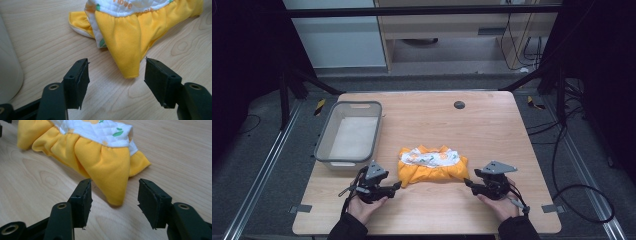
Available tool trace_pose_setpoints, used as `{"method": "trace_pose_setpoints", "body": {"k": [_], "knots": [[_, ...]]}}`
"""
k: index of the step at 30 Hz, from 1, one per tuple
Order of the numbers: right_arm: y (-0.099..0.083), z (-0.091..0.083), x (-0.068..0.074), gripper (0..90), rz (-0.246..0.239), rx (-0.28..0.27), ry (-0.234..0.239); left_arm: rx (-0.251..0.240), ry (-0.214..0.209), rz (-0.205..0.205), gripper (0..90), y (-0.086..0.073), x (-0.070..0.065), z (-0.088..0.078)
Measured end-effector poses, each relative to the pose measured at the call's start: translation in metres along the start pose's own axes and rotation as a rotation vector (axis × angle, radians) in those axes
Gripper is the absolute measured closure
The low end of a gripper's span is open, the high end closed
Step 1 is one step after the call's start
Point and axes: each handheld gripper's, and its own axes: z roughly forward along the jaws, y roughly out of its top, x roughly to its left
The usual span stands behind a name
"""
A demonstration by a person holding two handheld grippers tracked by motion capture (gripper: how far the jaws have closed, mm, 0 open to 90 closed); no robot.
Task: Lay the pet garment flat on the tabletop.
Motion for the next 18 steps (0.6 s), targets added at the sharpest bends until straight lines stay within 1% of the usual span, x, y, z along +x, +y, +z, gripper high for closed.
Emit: {"method": "trace_pose_setpoints", "body": {"k": [2, 3, 5, 7, 8, 9, 10, 11, 12, 13, 14, 15, 16, 17, 18], "knots": [[0.001, 0.003, -0.001, 44.8, -0.002, -0.001, 0.001, 0.011, 0.009, 0.001, 36.4, 0.001, -0.002, 0.005], [0.002, 0.008, -0.001, 45.2, 0.003, 0.005, 0.003, 0.019, 0.011, 0.003, 37.3, 0.002, -0.002, 0.007], [0.002, 0.017, 0.0, 46.3, -0.002, 0.023, -0.001, 0.034, 0.006, 0.012, 39.5, 0.003, -0.003, 0.012], [0.002, 0.023, 0.001, 48.8, -0.014, 0.044, -0.014, 0.053, 0.013, 0.017, 41.6, 0.004, -0.004, 0.018], [0.002, 0.025, 0.002, 52.8, -0.013, 0.057, -0.015, 0.064, 0.016, 0.021, 43.8, 0.004, -0.004, 0.02], [0.002, 0.025, 0.001, 60.7, -0.015, 0.069, -0.023, 0.075, 0.014, 0.022, 52.7, 0.005, -0.005, 0.023], [0.002, 0.025, 0.001, 60.7, -0.015, 0.069, -0.023, 0.081, 0.013, 0.021, 52.7, 0.005, -0.005, 0.024], [0.002, 0.024, 0.001, 67.5, -0.013, 0.074, -0.025, 0.093, 0.008, 0.021, 57.8, 0.005, -0.005, 0.025], [0.003, 0.021, 0.0, 79.6, -0.011, 0.074, -0.025, 0.098, 0.002, 0.012, 71.9, 0.005, -0.005, 0.026], [0.004, 0.019, -0.001, 83.2, -0.006, 0.073, -0.011, 0.108, -0.01, 0.011, 77.0, 0.005, -0.004, 0.025], [0.004, 0.019, -0.001, 83.2, -0.006, 0.073, -0.011, 0.108, -0.01, 0.011, 82.7, 0.005, -0.004, 0.025], [0.005, 0.017, -0.001, 85.8, 0.006, 0.07, -0.003, 0.1, -0.026, -0.001, 82.7, 0.005, -0.003, 0.023], [0.006, 0.015, -0.002, 86.8, 0.005, 0.063, 0.01, 0.092, -0.037, -0.011, 85.8, 0.006, -0.003, 0.021], [0.009, 0.01, -0.001, 87.5, 0.0, 0.057, 0.028, 0.072, -0.053, -0.029, 87.2, 0.007, -0.003, 0.016], [0.01, 0.009, -0.001, 87.5, -0.002, 0.05, 0.029, 0.072, -0.053, -0.029, 87.4, 0.007, -0.003, 0.016]]}}
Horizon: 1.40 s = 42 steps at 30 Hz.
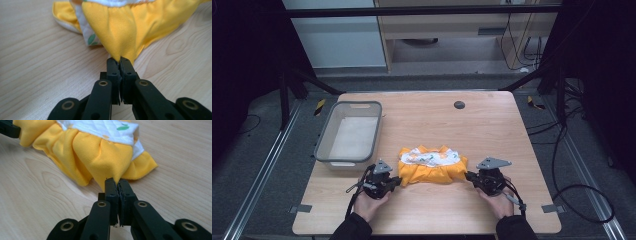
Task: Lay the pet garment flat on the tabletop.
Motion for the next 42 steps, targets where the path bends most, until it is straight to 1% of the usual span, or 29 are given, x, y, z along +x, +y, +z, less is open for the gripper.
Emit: {"method": "trace_pose_setpoints", "body": {"k": [2, 3, 5, 6, 8, 9, 11, 13, 14, 15, 16, 18, 19, 21, 23, 24, 26, 27, 28, 29, 30, 32, 34, 36, 37, 38, 39, 40, 42], "knots": [[0.001, -0.002, 0.001, 87.5, 0.001, -0.006, 0.009, -0.03, -0.019, -0.001, 87.5, 0.003, -0.002, -0.008], [0.004, -0.01, 0.003, 87.5, 0.003, -0.028, 0.03, -0.052, -0.034, -0.001, 87.6, 0.005, -0.004, -0.013], [0.005, -0.014, 0.004, 87.4, 0.002, -0.037, 0.036, -0.081, -0.055, 0.011, 87.6, 0.008, -0.008, -0.024], [0.007, -0.021, 0.006, 87.4, 0.004, -0.051, 0.047, -0.089, -0.069, 0.017, 87.6, 0.009, -0.01, -0.03], [0.008, -0.035, 0.01, 87.3, -0.014, -0.08, 0.059, -0.108, -0.084, 0.029, 87.6, 0.009, -0.015, -0.042], [0.008, -0.043, 0.013, 87.3, -0.01, -0.087, 0.071, -0.109, -0.096, 0.031, 87.6, 0.008, -0.016, -0.047], [0.005, -0.056, 0.016, 87.3, -0.014, -0.097, 0.081, -0.11, -0.115, 0.031, 87.5, 0.004, -0.02, -0.055], [0.0, -0.065, 0.019, 87.2, 0.001, -0.085, 0.107, -0.087, -0.117, 0.035, 87.3, -0.003, -0.023, -0.059], [-0.004, -0.068, 0.021, 87.2, 0.004, -0.068, 0.119, -0.075, -0.12, 0.032, 87.2, -0.007, -0.024, -0.06], [-0.008, -0.069, 0.022, 87.1, 0.009, -0.055, 0.132, -0.051, -0.122, 0.023, 87.1, -0.013, -0.025, -0.061], [-0.014, -0.07, 0.024, 87.0, 0.008, -0.033, 0.137, -0.039, -0.12, 0.024, 86.9, -0.017, -0.026, -0.061], [-0.022, -0.069, 0.026, 86.8, 0.007, 0.006, 0.145, 0.002, -0.111, 0.034, 86.4, -0.027, -0.03, -0.059], [-0.026, -0.068, 0.027, 86.4, 0.004, 0.019, 0.145, 0.03, -0.114, 0.041, 85.8, -0.034, -0.032, -0.055], [-0.034, -0.061, 0.028, 84.9, 0.001, 0.059, 0.133, 0.064, -0.093, 0.058, 80.6, -0.041, -0.034, -0.049], [-0.037, -0.054, 0.028, 81.7, -0.009, 0.093, 0.127, 0.077, -0.061, 0.07, 71.8, -0.041, -0.035, -0.045], [-0.037, -0.052, 0.028, 78.7, -0.017, 0.087, 0.117, 0.07, -0.054, 0.069, 66.5, -0.041, -0.035, -0.046], [-0.035, -0.052, 0.028, 75.4, -0.023, 0.066, 0.108, 0.035, -0.034, 0.062, 56.1, -0.041, -0.033, -0.05], [-0.033, -0.057, 0.028, 70.9, -0.026, 0.022, 0.094, 0.017, -0.029, 0.06, 46.9, -0.041, -0.031, -0.052], [-0.033, -0.057, 0.028, 70.9, -0.026, 0.022, 0.094, -0.005, -0.021, 0.059, 46.9, -0.042, -0.029, -0.055], [-0.032, -0.059, 0.027, 69.4, -0.024, 0.003, 0.086, -0.03, -0.01, 0.057, 43.0, -0.041, -0.026, -0.057], [-0.03, -0.06, 0.025, 66.8, -0.023, -0.027, 0.074, -0.042, -0.006, 0.05, 40.6, -0.041, -0.024, -0.058], [-0.028, -0.06, 0.022, 63.5, -0.011, -0.056, 0.059, -0.072, 0.0, 0.034, 38.6, -0.037, -0.019, -0.061], [-0.024, -0.058, 0.018, 59.7, -0.006, -0.09, 0.037, -0.103, 0.009, 0.033, 37.9, -0.03, -0.016, -0.062], [-0.019, -0.055, 0.014, 55.4, 0.007, -0.117, 0.017, -0.118, 0.022, 0.042, 37.4, -0.022, -0.013, -0.062], [-0.017, -0.052, 0.011, 54.3, 0.005, -0.129, 0.006, -0.124, 0.029, 0.05, 37.4, -0.017, -0.012, -0.061], [-0.014, -0.05, 0.009, 53.4, 0.009, -0.135, -0.003, -0.131, 0.032, 0.05, 37.4, -0.014, -0.012, -0.061], [-0.012, -0.049, 0.007, 52.0, 0.01, -0.137, -0.013, -0.146, 0.04, 0.061, 37.5, -0.006, -0.01, -0.06], [-0.007, -0.046, 0.003, 50.8, 0.011, -0.148, -0.027, -0.15, 0.041, 0.058, 37.5, -0.002, -0.009, -0.059], [-0.002, -0.042, -0.001, 49.8, 0.021, -0.159, -0.035, -0.164, 0.045, 0.063, 37.5, 0.009, -0.006, -0.056]]}}
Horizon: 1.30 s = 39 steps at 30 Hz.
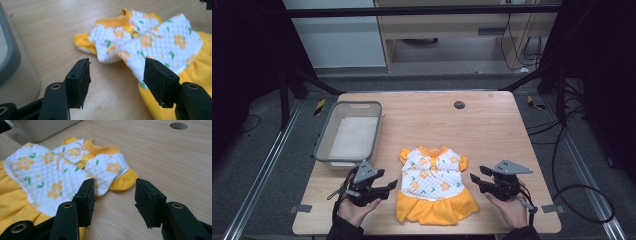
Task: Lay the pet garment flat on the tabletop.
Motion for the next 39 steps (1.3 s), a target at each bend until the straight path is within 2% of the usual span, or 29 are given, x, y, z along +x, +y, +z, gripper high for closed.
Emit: {"method": "trace_pose_setpoints", "body": {"k": [4, 7, 11, 13, 15, 19, 23, 25, 27, 30, 33, 35, 39], "knots": [[0.013, 0.013, -0.008, 46.0, 0.024, -0.013, -0.015, -0.015, 0.019, 0.006, 37.4, 0.019, 0.007, 0.012], [0.021, 0.021, -0.014, 43.1, 0.043, -0.025, -0.029, -0.035, 0.023, -0.014, 37.4, 0.029, 0.014, 0.023], [0.03, 0.036, -0.021, 39.9, 0.058, -0.024, -0.038, -0.024, 0.022, -0.016, 37.4, 0.037, 0.022, 0.04], [0.031, 0.04, -0.023, 39.9, 0.061, -0.016, -0.039, -0.001, 0.048, 0.002, 37.4, 0.041, 0.025, 0.052], [0.032, 0.05, -0.028, 40.0, 0.067, 0.008, -0.044, 0.005, 0.067, 0.01, 37.4, 0.041, 0.029, 0.062], [0.031, 0.07, -0.034, 41.0, 0.078, 0.046, -0.055, 0.032, 0.073, -0.027, 38.3, 0.038, 0.04, 0.084], [0.027, 0.093, -0.031, 42.3, 0.041, 0.093, -0.052, 0.078, 0.068, -0.04, 40.3, 0.032, 0.046, 0.104], [0.026, 0.096, -0.03, 42.7, 0.041, 0.098, -0.048, 0.102, 0.072, -0.033, 40.7, 0.029, 0.046, 0.11], [0.023, 0.103, -0.028, 44.3, 0.028, 0.122, -0.052, 0.127, 0.078, -0.029, 42.5, 0.027, 0.046, 0.117], [0.018, 0.11, -0.028, 46.5, 0.015, 0.158, -0.052, 0.162, 0.064, -0.053, 47.0, 0.023, 0.047, 0.124], [0.016, 0.113, -0.028, 50.7, 0.022, 0.173, -0.043, 0.168, 0.055, -0.054, 53.3, 0.022, 0.045, 0.126], [0.015, 0.114, -0.027, 57.1, 0.02, 0.177, -0.036, 0.176, 0.047, -0.071, 57.3, 0.021, 0.044, 0.129], [0.016, 0.115, -0.023, 74.0, 0.025, 0.19, -0.01, 0.176, 0.06, -0.056, 67.2, 0.021, 0.037, 0.133]]}}
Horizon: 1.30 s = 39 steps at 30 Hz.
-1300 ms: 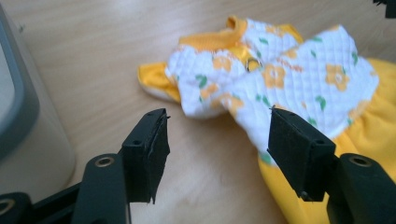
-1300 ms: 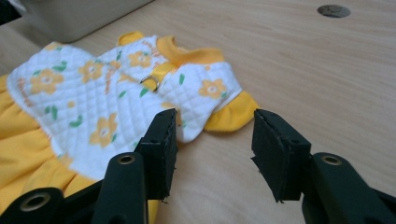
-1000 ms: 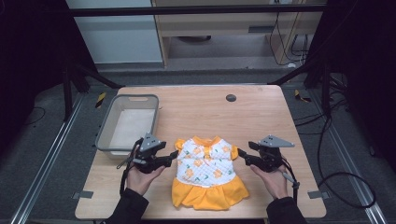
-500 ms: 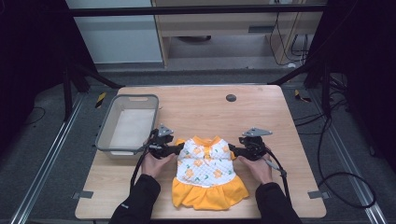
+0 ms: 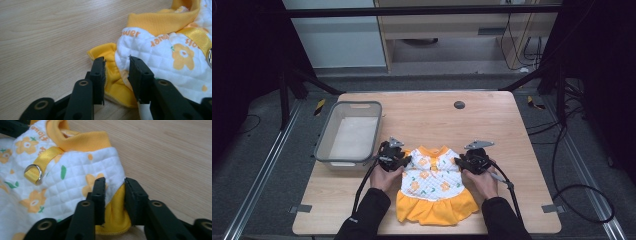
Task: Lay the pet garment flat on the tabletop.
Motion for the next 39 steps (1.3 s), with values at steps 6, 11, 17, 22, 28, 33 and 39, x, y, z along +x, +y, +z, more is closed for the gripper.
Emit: {"method": "trace_pose_setpoints", "body": {"k": [6, 11, 17, 22, 28, 33, 39], "knots": [[0.001, 0.0, 0.004, 82.8, -0.003, 0.007, 0.0, -0.001, -0.008, -0.041, 78.9, 0.0, -0.001, 0.0], [0.005, -0.006, 0.005, 83.9, -0.004, -0.017, 0.01, 0.004, -0.014, -0.042, 83.7, 0.003, 0.0, -0.007], [0.029, -0.034, 0.013, 83.9, -0.078, -0.161, -0.009, -0.153, 0.005, -0.007, 83.9, 0.018, 0.0, -0.038], [0.048, -0.039, 0.014, 83.7, -0.107, -0.246, -0.076, -0.273, 0.059, 0.05, 83.8, 0.044, -0.004, -0.053], [0.06, -0.023, 0.0, 74.0, -0.083, -0.264, -0.231, -0.266, 0.116, -0.011, 77.4, 0.062, 0.009, -0.03], [0.061, -0.026, -0.005, 60.4, -0.078, -0.252, -0.267, -0.246, 0.108, -0.058, 57.1, 0.058, 0.016, -0.034], [0.058, -0.053, 0.001, 54.5, -0.091, -0.26, -0.189, -0.273, 0.079, -0.049, 51.9, 0.052, 0.014, -0.064]]}}
